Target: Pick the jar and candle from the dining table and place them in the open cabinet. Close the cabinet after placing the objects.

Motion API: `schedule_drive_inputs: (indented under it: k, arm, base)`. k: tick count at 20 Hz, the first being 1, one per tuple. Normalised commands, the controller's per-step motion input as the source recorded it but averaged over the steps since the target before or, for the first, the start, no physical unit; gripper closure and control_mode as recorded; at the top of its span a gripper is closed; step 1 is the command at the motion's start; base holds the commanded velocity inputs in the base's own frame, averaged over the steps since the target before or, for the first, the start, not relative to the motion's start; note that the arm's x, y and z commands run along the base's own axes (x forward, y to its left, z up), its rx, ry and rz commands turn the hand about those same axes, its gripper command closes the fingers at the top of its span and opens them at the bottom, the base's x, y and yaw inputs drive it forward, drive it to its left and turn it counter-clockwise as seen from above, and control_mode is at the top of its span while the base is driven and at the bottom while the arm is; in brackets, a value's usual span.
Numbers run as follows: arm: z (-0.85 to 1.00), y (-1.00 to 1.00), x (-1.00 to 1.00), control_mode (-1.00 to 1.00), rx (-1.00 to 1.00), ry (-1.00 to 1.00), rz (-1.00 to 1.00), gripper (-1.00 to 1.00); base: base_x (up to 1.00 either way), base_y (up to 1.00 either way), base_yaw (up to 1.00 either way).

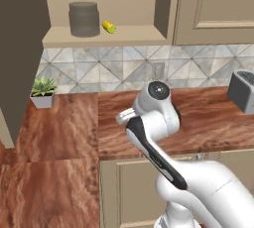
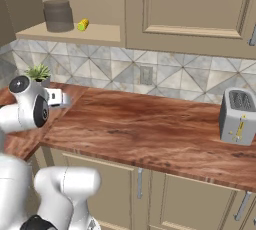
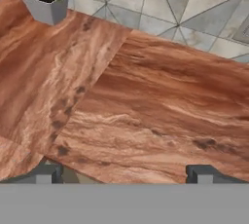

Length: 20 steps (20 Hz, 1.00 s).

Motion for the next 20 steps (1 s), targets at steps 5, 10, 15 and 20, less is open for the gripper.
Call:
schedule_drive_inputs:
  k: [5, 10, 15, 20]
  arm:
    - [-0.13, -0.56, -0.42, -1.0, -0.13, 0.0, 0.05, -1.0]
    - [-0.2, -0.77, -0.35, -1.0, 0.0, 0.0, 0.1, -1.0]
    - [-0.31, -0.45, -0.44, -1.0, 0.0, 0.0, 0.03, -1.0]
    - [-0.28, -0.27, -0.11, -1.0, 0.0, 0.0, 0.0, -1.0]
  base:
    - [0.0, 0.0, 0.0]
    - [0.0, 0.0, 0.0]
    - [0.0, 0.0, 0.0]
    - [0.0, 0.0, 0.0]
